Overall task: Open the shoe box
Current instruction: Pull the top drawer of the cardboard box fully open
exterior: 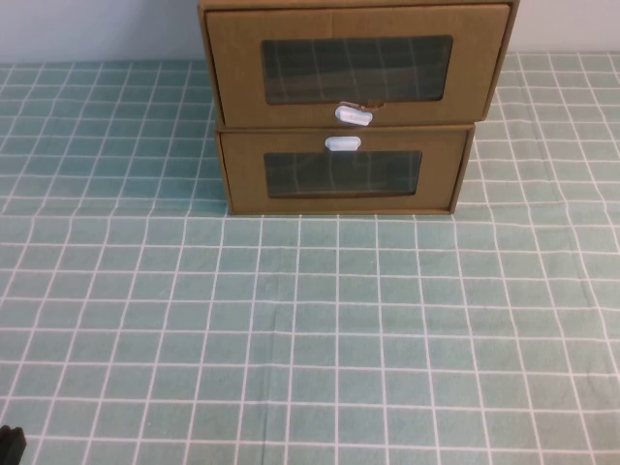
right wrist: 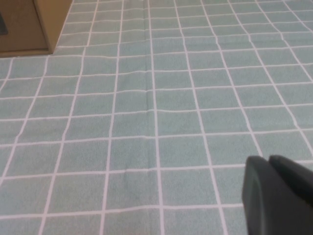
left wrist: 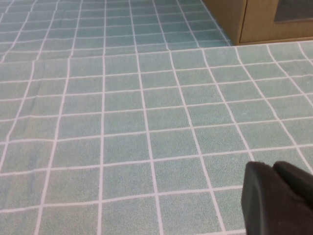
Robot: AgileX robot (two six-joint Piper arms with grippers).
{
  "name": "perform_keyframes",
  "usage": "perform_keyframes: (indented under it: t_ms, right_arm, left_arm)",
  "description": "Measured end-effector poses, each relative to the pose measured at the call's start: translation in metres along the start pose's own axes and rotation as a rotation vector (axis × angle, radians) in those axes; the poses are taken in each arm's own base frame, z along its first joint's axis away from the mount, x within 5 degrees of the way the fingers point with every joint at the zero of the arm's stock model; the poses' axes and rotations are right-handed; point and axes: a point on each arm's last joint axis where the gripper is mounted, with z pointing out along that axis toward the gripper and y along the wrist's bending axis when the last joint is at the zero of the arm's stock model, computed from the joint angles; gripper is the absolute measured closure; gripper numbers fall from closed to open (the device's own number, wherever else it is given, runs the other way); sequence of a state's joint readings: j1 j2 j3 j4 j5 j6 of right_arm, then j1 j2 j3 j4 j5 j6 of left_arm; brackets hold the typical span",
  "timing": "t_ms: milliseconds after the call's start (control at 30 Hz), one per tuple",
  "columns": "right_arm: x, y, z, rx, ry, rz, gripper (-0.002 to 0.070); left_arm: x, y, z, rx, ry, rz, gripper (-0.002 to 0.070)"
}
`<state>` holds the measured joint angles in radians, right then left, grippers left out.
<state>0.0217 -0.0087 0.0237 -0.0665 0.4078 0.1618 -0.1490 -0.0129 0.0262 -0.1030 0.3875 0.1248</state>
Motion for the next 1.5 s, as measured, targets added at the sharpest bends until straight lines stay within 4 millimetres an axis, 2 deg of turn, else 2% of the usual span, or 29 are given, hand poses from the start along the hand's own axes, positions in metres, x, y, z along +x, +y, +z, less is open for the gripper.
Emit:
perform_keyframes:
  t_ms: [433,633,767,1000,1133,1500]
  right_arm:
    - [0.000,0.000,0.000,0.000,-0.003,0.000,0.0689]
    - [-0.005,0.001,0.000,-0.010,-0.059,0.000,0.0690]
    - [-0.016,0.003,-0.002,-0.029,-0.178,0.000,0.0690]
    - [-0.048,0.008,-0.014,-0.091,-0.560,0.000,0.0690]
    - [-0.061,0.010,-0.025,-0.121,-0.744,0.000,0.0689]
    - [-0.073,0.012,-0.039,-0.154,-0.945,0.000,0.0689]
  left_arm:
    - [0.000,0.000,0.000,0.000,0.000,-0.002,0.0680]
    - [-0.004,0.000,0.000,-0.005,-0.042,-0.002,0.0680]
    - [-0.016,0.002,-0.001,-0.022,-0.179,-0.002,0.0680]
    - [-0.053,0.007,-0.017,-0.073,-0.627,-0.016,0.0680]
    - [-0.066,0.008,-0.029,-0.084,-0.822,-0.043,0.0680]
    - [-0.074,0.010,-0.039,-0.094,-0.953,-0.062,0.0680]
